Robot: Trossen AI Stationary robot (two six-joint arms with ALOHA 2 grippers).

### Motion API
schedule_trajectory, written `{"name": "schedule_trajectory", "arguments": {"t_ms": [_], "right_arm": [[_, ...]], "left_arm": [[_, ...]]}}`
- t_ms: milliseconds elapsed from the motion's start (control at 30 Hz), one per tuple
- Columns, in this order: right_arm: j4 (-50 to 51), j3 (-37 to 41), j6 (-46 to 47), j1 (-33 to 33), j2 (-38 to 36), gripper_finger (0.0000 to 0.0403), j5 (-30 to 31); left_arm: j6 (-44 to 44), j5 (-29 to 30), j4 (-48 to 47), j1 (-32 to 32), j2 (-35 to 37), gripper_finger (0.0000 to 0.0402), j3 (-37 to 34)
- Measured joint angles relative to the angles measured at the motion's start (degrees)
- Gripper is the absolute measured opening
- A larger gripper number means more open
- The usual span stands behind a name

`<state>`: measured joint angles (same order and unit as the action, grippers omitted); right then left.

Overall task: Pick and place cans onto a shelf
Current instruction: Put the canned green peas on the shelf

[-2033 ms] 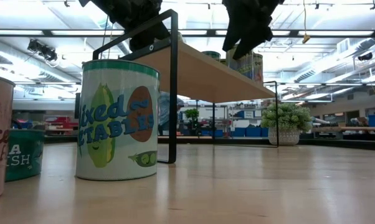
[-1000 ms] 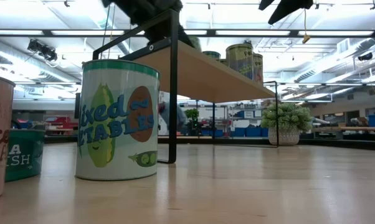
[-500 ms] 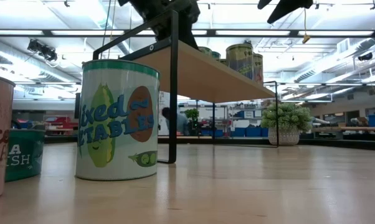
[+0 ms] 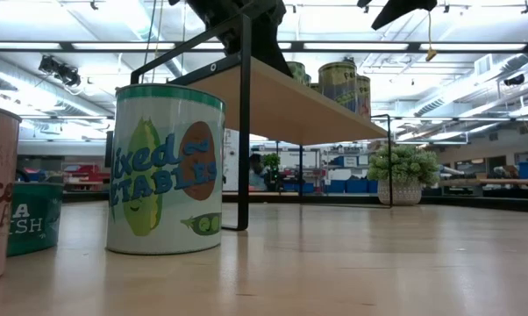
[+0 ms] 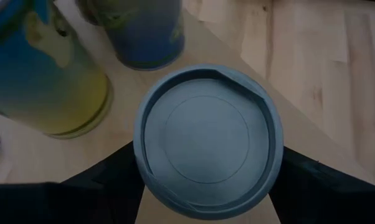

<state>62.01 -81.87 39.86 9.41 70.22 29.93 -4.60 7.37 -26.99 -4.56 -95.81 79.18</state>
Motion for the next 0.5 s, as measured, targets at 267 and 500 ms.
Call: {"name": "schedule_trajectory", "arguments": {"t_ms": [267, 500], "right_arm": [[-0.7, 0.0, -0.4, 0.0, 0.0, 0.0297, 0.0], [-0.7, 0.0, -0.4, 0.0, 0.0, 0.0297, 0.0]], "left_arm": [[0.0, 0.5, 0.2, 0.1, 0.0, 0.0355, 0.0], [-0.1, 0.3, 0.1, 0.1, 1.4, 0.0396, 0.1]]}}
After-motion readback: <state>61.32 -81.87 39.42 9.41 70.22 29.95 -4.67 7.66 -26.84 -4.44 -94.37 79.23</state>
